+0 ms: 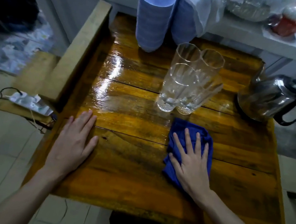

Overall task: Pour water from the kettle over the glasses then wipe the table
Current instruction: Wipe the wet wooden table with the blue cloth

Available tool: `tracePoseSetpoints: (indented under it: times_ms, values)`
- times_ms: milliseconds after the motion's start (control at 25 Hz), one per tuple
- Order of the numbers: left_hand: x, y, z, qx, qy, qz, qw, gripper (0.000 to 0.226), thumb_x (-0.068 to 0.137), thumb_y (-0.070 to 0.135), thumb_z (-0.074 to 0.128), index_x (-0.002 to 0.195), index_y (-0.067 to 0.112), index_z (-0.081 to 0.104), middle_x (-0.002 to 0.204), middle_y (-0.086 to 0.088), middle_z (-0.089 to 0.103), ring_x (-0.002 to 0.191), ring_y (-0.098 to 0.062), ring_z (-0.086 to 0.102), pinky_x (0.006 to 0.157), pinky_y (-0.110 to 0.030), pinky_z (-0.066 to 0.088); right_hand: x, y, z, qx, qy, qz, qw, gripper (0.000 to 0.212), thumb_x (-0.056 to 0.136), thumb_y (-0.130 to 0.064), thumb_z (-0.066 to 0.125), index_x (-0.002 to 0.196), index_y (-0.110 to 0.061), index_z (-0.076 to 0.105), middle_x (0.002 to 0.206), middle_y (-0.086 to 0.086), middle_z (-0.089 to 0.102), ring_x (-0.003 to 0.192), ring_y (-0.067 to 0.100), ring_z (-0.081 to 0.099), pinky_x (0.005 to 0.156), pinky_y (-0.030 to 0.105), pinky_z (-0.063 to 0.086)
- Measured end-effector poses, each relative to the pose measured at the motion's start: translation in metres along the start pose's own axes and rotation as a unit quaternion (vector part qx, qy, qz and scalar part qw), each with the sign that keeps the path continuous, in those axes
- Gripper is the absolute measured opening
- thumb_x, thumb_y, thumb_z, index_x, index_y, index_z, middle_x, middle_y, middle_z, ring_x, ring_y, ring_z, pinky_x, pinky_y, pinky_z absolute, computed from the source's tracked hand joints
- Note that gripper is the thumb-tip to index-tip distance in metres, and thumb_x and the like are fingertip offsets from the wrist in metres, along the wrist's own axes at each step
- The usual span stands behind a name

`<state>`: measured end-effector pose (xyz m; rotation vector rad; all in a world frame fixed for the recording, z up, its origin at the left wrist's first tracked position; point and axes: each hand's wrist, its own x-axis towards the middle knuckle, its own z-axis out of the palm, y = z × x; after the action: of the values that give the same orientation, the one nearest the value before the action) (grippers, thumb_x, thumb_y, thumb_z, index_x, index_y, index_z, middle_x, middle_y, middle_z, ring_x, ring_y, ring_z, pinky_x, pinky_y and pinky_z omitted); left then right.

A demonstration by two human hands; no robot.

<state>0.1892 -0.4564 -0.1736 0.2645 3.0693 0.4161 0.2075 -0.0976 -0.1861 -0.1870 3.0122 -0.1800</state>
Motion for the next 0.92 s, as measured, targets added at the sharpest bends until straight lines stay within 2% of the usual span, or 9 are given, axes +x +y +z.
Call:
tracePoseSetpoints:
  times_ms: [240, 360, 560, 760, 920]
  values:
    - [0.003, -0.002, 0.002, 0.000, 0.005, -0.029, 1.000, 0.069, 0.096, 0.051, 0.032, 0.153, 0.012, 0.022, 0.161, -0.005, 0.020, 0.149, -0.015, 0.015, 0.122, -0.040, 0.012, 0.038, -0.086, 0.008, -0.001, 0.001, -0.040, 0.999, 0.064, 0.098, -0.061, 0.019, 0.156, -0.035, 0.011, 0.166, 0.003, 0.004, 0.152, 0.035, 0.000, 0.118, 0.062, 0.006]
    - [0.004, -0.002, 0.006, -0.001, 0.014, -0.066, 0.998, 0.070, 0.096, 0.050, 0.031, 0.154, 0.013, 0.018, 0.162, -0.004, 0.015, 0.149, -0.014, 0.010, 0.122, -0.038, 0.011, 0.064, -0.133, 0.010, -0.010, -0.015, -0.083, 0.996, 0.066, 0.098, -0.062, 0.019, 0.157, -0.034, 0.007, 0.166, 0.004, 0.002, 0.151, 0.037, -0.004, 0.118, 0.063, 0.007]
    - [0.008, -0.002, 0.007, -0.043, 0.034, -0.086, 0.995, 0.059, 0.098, 0.031, 0.030, 0.153, 0.009, 0.023, 0.161, -0.007, 0.022, 0.149, -0.014, 0.016, 0.123, -0.032, 0.007, 0.110, -0.202, 0.014, -0.014, -0.025, -0.146, 0.989, 0.066, 0.098, -0.062, 0.019, 0.157, -0.035, 0.004, 0.166, 0.005, -0.001, 0.151, 0.039, -0.006, 0.118, 0.063, 0.004]
    - [0.009, -0.006, 0.008, -0.022, 0.036, -0.083, 0.996, 0.053, 0.099, 0.024, 0.027, 0.149, 0.006, 0.030, 0.157, -0.011, 0.030, 0.148, -0.015, 0.019, 0.122, -0.034, 0.012, 0.130, -0.213, 0.019, -0.017, -0.017, -0.158, 0.987, 0.066, 0.097, -0.061, 0.019, 0.156, -0.035, 0.007, 0.166, 0.005, 0.001, 0.151, 0.038, -0.003, 0.118, 0.063, 0.003]
    - [0.008, -0.002, 0.008, -0.019, 0.033, -0.075, 0.996, 0.055, 0.099, 0.025, 0.026, 0.152, 0.009, 0.023, 0.160, -0.007, 0.023, 0.149, -0.013, 0.016, 0.123, -0.033, 0.011, 0.115, -0.203, 0.016, 0.024, -0.012, -0.151, 0.988, 0.064, 0.096, -0.057, 0.019, 0.156, -0.035, 0.012, 0.166, 0.004, 0.005, 0.152, 0.032, -0.001, 0.120, 0.058, 0.004]
